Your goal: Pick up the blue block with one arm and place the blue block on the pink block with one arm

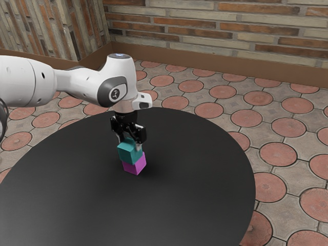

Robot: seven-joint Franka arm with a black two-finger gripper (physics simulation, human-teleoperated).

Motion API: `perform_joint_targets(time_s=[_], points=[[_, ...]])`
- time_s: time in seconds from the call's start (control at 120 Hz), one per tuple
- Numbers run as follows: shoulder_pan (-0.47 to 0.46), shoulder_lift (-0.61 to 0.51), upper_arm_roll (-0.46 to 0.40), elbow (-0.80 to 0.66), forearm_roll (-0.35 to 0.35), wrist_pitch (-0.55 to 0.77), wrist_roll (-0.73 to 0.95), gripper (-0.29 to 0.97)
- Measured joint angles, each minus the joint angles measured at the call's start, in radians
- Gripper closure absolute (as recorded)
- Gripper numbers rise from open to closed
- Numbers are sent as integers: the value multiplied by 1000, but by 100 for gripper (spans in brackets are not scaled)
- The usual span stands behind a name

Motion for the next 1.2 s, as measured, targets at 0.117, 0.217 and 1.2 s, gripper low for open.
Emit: perform_joint_targets(time_s=[0.117,0.217,1.2], points=[[1,0,0,1,-1,-1,3,6],[2,-7,0,22,0,-13,4,4],[137,-465,-53,226,-90,-601,9,0]])
